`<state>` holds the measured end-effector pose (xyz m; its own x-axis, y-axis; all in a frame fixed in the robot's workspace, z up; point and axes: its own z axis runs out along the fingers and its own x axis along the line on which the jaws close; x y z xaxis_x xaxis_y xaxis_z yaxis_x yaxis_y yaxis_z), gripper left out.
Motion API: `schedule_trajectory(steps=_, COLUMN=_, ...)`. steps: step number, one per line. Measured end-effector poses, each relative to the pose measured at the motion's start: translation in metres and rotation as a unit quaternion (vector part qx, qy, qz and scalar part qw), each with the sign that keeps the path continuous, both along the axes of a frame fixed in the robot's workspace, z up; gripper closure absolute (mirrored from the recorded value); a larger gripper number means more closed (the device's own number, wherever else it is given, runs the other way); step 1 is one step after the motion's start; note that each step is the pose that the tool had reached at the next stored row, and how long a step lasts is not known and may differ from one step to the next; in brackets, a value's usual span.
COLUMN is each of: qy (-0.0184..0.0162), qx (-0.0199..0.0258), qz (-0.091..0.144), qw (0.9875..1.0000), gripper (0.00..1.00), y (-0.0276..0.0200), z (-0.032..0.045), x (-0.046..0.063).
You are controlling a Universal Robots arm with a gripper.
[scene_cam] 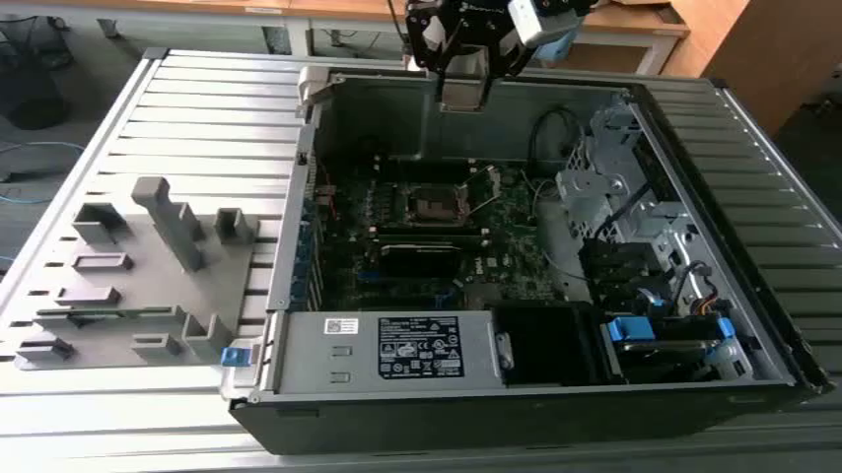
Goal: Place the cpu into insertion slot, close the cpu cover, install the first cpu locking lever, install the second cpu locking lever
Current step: 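Place the cpu into insertion slot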
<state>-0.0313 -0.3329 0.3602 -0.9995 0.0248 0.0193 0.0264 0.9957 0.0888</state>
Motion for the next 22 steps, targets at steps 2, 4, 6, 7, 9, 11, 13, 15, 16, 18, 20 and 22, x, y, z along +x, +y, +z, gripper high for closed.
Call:
schedule_trajectory(steps=2, qy=0.0, qx=0.0, qz=0.0, qw=1.0, gripper=0.46, y=0.0002, z=0.0, x=0.0)
schedule_trajectory(steps=4, qy=0.0, qx=0.0, qz=0.0, qw=1.0, gripper=0.46, y=0.0005, z=0.0, x=0.0)
schedule_trajectory(steps=6, qy=0.0, qx=0.0, qz=0.0, qw=1.0, gripper=0.46, y=0.0005, z=-0.0001, x=0.0)
schedule_trajectory(steps=7, qy=0.0, qx=0.0, qz=0.0, qw=1.0, gripper=0.46, y=0.0006, z=-0.0003, x=0.0)
schedule_trajectory(steps=9, qy=0.0, qx=0.0, qz=0.0, qw=1.0, gripper=0.46, y=0.0006, z=-0.0009, x=0.0)
schedule_trajectory(steps=11, qy=0.0, qx=0.0, qz=0.0, qw=1.0, gripper=0.46, y=0.0005, z=-0.0016, x=0.0)
schedule_trajectory(steps=13, qy=0.0001, qx=-0.0001, qz=0.0, qw=1.0, gripper=0.46, y=0.0005, z=-0.0019, x=0.0)
schedule_trajectory(steps=15, qy=0.0, qx=0.0, qz=0.0, qw=1.0, gripper=0.46, y=0.0005, z=-0.0024, x=0.0)
schedule_trajectory(steps=16, qy=0.0, qx=0.0, qz=0.0, qw=1.0, gripper=0.46, y=0.0005, z=-0.0024, x=0.0)
schedule_trajectory(steps=18, qy=0.0, qx=0.0, qz=0.0, qw=1.0, gripper=0.46, y=0.0005, z=-0.0026, x=0.0)
schedule_trajectory(steps=20, qy=-0.0001, qx=0.0001, qz=0.0, qw=1.0, gripper=0.46, y=0.0005, z=-0.0035, x=0.0)
schedule_trajectory(steps=22, qy=0.0, qx=0.0, qz=0.0, qw=1.0, gripper=0.46, y=0.0005, z=-0.005, x=0.0)
